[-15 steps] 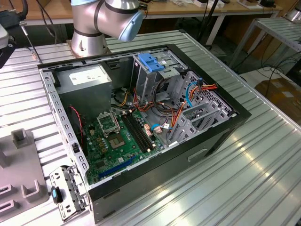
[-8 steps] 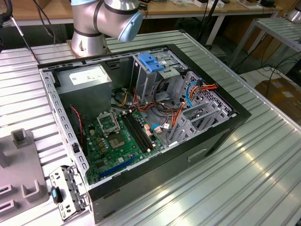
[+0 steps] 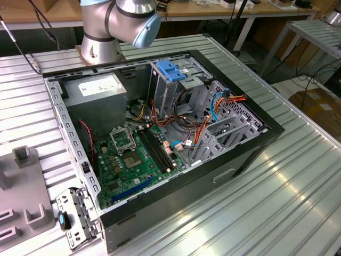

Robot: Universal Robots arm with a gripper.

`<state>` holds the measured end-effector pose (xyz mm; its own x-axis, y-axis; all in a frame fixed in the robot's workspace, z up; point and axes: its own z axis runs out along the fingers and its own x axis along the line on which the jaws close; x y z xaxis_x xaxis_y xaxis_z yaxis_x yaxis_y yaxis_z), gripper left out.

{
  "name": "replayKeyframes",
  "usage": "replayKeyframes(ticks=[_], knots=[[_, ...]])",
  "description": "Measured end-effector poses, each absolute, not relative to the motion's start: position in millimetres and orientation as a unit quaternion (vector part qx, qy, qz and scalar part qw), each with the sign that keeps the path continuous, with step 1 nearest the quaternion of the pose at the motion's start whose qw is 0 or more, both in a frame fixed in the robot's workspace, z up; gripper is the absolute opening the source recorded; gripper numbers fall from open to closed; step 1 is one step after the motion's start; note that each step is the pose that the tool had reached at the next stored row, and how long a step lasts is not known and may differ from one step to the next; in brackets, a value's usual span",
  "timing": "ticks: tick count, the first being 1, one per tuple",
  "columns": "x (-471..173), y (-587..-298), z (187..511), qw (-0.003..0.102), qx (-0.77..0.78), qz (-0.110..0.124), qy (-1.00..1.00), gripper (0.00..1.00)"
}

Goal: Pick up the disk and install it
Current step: 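Reach for the disk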

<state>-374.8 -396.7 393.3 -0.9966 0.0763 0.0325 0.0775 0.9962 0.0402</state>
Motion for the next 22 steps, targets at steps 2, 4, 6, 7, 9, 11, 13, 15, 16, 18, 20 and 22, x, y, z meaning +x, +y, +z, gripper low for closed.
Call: replayKeyframes(ticks=[2, 4, 6, 7, 9, 11, 13, 15, 16, 18, 20, 22], knots=[[-383.2, -396.7, 393.3, 0.017, -0.039, -0.021, -0.999, 0.11], [-389.1, -396.7, 393.3, 0.018, -0.039, -0.021, -0.999, 0.11], [-400.2, -396.7, 393.2, 0.019, -0.039, -0.021, -0.999, 0.11], [-404.6, -396.6, 393.2, 0.020, -0.039, -0.021, -0.999, 0.11], [-412.0, -396.6, 393.3, 0.021, -0.039, -0.021, -0.999, 0.11], [-425.5, -396.2, 393.1, 0.023, -0.039, -0.021, -0.999, 0.11], [-436.0, -394.0, 393.0, 0.025, -0.039, -0.020, -0.999, 0.11], [-443.5, -392.3, 392.8, 0.026, -0.039, -0.020, -0.999, 0.11], [-448.4, -391.4, 392.7, 0.026, -0.039, -0.020, -0.999, 0.11], [-452.8, -390.4, 392.6, 0.027, -0.039, -0.020, -0.999, 0.11], [-453.1, -390.4, 392.6, 0.027, -0.039, -0.020, -0.999, 0.11], [-453.2, -390.4, 392.5, 0.027, -0.039, -0.020, -0.999, 0.11]])
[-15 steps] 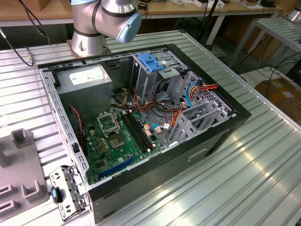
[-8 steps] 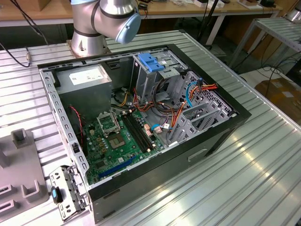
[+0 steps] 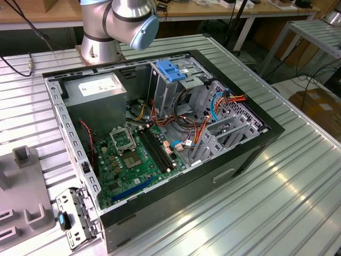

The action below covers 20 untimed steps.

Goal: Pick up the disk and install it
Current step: 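Reach for the disk, then pick up the disk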

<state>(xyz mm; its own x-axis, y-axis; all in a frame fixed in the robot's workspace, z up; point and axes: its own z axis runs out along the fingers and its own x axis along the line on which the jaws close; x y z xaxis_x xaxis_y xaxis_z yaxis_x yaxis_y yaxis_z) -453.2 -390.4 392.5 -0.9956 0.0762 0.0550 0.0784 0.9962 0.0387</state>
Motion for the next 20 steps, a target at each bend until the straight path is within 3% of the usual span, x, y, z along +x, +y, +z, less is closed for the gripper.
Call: replayKeyframes(ticks=[20], knots=[[-453.3, -390.4, 392.6, 0.028, -0.002, -0.019, -0.999, 0.11]])
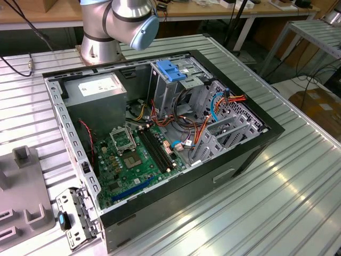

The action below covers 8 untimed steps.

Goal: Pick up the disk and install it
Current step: 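Pick up the disk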

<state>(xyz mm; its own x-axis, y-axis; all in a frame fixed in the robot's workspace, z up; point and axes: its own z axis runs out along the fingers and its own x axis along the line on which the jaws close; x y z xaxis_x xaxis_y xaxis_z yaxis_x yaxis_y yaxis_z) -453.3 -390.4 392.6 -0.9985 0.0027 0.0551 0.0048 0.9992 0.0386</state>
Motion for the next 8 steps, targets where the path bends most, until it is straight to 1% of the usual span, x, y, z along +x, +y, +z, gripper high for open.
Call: replayKeyframes(ticks=[8], knots=[[-453.3, -390.4, 392.6, 0.028, 0.034, -0.018, -0.999, 0.11]])
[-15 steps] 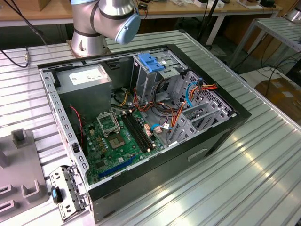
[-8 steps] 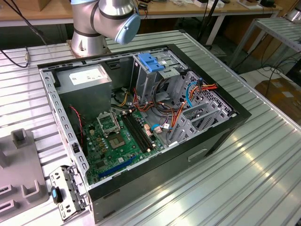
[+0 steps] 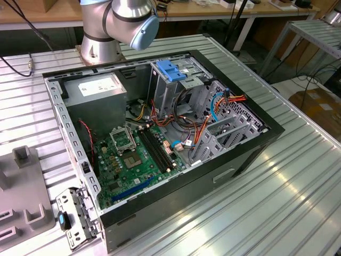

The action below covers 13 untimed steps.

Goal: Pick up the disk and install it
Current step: 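Pick up the disk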

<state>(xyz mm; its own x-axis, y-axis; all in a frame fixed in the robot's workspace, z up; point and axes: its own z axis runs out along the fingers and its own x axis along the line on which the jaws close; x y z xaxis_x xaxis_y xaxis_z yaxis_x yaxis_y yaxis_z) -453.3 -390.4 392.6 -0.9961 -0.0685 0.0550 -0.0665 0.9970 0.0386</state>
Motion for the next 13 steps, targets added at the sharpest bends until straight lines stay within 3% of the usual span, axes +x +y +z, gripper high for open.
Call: replayKeyframes(ticks=[13], knots=[[-453.3, -390.4, 392.6, 0.029, 0.093, -0.017, -0.995, 0.11]])
